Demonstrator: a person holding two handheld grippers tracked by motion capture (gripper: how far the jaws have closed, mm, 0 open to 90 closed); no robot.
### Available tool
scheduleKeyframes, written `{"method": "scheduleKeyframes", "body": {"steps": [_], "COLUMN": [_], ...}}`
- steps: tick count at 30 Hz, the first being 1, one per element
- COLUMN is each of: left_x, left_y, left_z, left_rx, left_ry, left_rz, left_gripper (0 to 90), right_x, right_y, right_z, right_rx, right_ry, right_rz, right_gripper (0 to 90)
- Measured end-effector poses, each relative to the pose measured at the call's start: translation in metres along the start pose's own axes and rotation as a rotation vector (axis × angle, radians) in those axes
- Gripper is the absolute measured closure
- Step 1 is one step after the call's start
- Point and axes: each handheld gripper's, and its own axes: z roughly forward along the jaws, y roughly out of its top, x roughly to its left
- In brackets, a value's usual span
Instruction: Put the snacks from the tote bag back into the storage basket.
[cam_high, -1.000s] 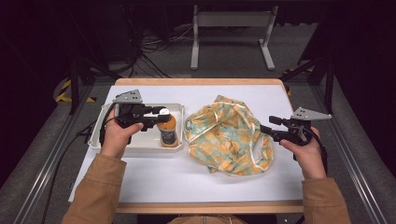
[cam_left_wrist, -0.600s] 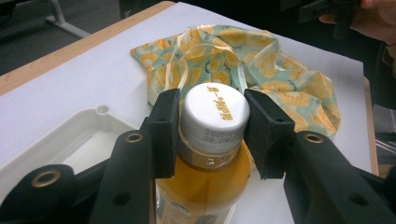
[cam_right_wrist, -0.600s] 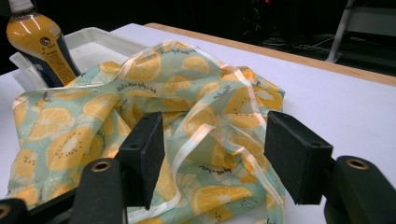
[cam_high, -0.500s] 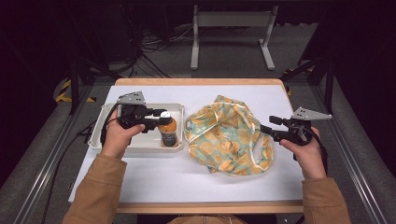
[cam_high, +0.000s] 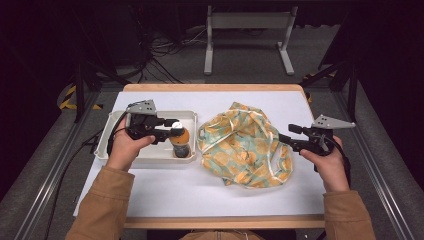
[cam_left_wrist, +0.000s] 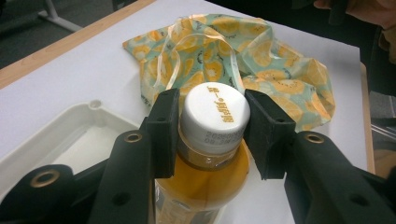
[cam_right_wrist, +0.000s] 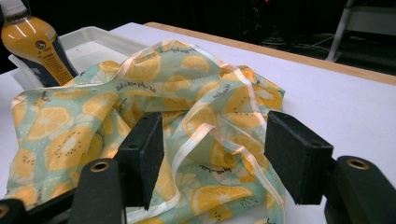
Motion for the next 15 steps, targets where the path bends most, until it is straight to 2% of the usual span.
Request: {"method": "scheduleKeyframes", "body": {"steps": [6, 9, 11, 14, 15], "left_x": [-0.0038, -0.0041, -0.0048, -0.0053, -0.0056], "left_y": [0.0009, 0.0013, 0.0017, 0.0023, 0.0028], "left_z": [0.0000, 0.0005, 0.0005, 0.0006, -0.0006], "left_rx": [0.010, 0.016, 0.016, 0.010, 0.003], "left_ry": [0.000, -0.002, -0.001, 0.013, 0.033], "left_rz": [0.006, 0.007, 0.005, -0.003, -0.009], "left_gripper": [56.9, 48.9, 47.4, 33.8, 33.8], "right_x": [0.0002, 0.0000, -0.0001, -0.0002, -0.0003], "right_y": [0.0001, 0.0001, 0.0000, 0.0000, 0.0000], "right_z": [0.0001, 0.0002, 0.0001, 0.0000, 0.0001], "right_rx": [-0.002, -0.001, -0.001, -0.003, -0.003], "right_ry": [0.000, 0.000, 0.001, 0.000, 0.001], "right_rz": [0.000, 0.001, 0.002, 0.006, 0.006], "right_gripper": [38.0, 37.8, 37.8, 37.7, 37.6]}}
